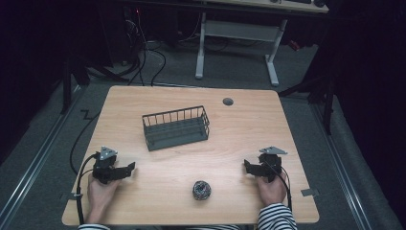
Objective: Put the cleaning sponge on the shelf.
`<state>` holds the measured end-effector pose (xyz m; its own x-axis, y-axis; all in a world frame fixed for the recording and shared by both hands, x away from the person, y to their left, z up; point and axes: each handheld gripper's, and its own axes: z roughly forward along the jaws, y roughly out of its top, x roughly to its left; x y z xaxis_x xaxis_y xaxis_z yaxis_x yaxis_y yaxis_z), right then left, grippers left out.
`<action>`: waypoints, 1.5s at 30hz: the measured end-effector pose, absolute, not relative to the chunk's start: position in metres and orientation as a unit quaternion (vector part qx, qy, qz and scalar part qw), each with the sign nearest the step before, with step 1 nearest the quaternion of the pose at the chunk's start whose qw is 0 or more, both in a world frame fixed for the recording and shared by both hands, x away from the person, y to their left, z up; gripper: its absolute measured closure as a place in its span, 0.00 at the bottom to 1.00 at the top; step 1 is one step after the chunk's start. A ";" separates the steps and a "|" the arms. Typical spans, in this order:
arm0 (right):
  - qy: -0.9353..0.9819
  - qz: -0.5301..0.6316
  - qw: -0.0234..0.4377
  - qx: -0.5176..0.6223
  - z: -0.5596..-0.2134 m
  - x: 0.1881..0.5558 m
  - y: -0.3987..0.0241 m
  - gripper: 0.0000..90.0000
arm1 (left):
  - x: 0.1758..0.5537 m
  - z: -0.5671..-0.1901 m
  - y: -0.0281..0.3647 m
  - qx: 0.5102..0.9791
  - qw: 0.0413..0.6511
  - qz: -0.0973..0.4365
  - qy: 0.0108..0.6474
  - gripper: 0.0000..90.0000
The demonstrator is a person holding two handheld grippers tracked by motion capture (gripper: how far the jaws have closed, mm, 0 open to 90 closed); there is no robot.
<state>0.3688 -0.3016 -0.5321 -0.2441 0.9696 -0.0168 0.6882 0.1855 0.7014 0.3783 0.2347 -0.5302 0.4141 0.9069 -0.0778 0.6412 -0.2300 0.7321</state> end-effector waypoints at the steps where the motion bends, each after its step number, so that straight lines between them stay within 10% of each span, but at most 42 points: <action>1: 0.731 0.295 0.239 0.567 -0.532 0.369 -0.302 0.15 | 0.379 -0.529 0.234 0.762 0.358 0.185 0.507 0.20; 45: 0.733 0.298 0.241 0.562 -0.532 0.368 -0.301 0.19 | 0.442 -0.435 0.194 0.756 0.411 0.146 0.488 0.23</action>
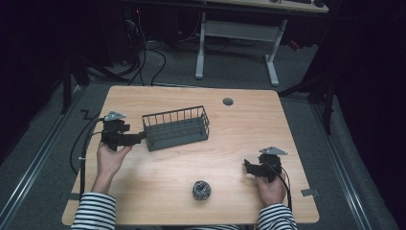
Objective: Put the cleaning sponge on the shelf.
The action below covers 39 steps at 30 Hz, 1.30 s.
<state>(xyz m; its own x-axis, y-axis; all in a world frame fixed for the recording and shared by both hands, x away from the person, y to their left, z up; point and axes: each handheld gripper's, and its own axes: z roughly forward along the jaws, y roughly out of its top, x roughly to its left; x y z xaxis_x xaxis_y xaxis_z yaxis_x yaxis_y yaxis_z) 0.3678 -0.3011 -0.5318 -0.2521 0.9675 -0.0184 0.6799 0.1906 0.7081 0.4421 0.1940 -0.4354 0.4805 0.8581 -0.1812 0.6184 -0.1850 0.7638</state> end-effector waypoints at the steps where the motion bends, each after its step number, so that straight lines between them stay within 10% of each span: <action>1: 0.733 0.298 0.241 0.562 -0.532 0.368 -0.301 0.19 | 0.444 -0.435 0.192 0.756 0.409 0.147 0.489 0.23; 39: 0.734 0.299 0.241 0.561 -0.532 0.368 -0.301 0.19 | 0.457 -0.447 0.177 0.766 0.403 0.124 0.484 0.58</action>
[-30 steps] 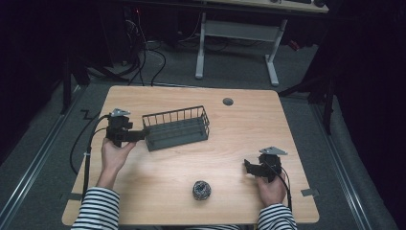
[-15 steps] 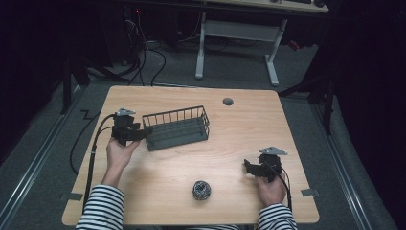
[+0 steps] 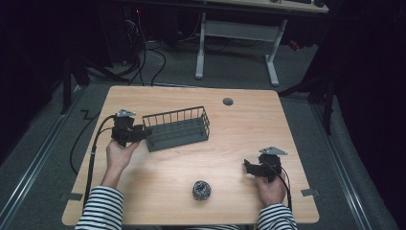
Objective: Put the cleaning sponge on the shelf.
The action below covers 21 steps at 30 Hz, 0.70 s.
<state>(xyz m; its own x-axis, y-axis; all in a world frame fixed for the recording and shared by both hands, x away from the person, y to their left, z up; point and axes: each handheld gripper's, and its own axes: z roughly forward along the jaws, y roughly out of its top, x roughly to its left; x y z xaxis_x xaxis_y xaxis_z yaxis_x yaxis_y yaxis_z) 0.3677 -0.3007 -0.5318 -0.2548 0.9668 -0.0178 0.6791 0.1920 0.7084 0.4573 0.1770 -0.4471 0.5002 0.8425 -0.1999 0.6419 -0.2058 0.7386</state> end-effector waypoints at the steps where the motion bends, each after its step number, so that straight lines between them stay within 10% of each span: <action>1: 0.733 0.299 0.241 0.561 -0.532 0.368 -0.301 0.19 | 0.457 -0.447 0.177 0.766 0.404 0.124 0.484 0.58; 21: 0.734 0.299 0.240 0.561 -0.532 0.368 -0.301 0.19 | 0.434 -0.448 0.168 0.772 0.410 0.116 0.471 0.59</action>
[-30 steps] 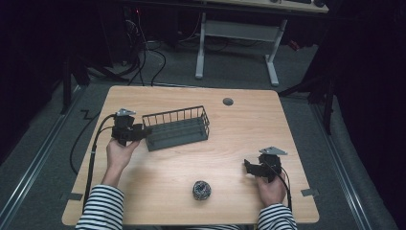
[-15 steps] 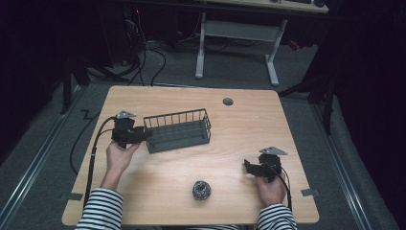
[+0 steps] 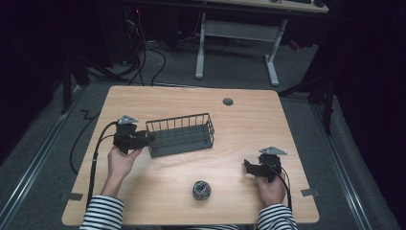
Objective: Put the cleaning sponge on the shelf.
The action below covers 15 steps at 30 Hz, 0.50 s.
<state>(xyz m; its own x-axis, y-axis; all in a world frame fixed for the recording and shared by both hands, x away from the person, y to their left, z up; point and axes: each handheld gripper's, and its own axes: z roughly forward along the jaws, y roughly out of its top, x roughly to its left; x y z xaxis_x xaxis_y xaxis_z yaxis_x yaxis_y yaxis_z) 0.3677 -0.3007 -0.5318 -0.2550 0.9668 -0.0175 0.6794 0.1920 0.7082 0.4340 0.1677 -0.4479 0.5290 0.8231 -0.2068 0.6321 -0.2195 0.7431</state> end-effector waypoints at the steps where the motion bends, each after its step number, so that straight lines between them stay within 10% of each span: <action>1: 0.734 0.299 0.241 0.561 -0.532 0.368 -0.301 0.19 | 0.433 -0.447 0.167 0.774 0.407 0.118 0.470 0.58; 15: 0.734 0.299 0.240 0.561 -0.532 0.368 -0.301 0.19 | 0.423 -0.444 0.157 0.784 0.403 0.117 0.458 0.45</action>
<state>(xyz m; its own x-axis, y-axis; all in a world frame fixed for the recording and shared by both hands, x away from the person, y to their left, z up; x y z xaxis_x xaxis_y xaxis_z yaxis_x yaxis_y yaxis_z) 0.3678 -0.3007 -0.5318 -0.2558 0.9666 -0.0176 0.6789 0.1925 0.7085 0.4231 0.1570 -0.4441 0.5529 0.8124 -0.1854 0.6239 -0.2561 0.7383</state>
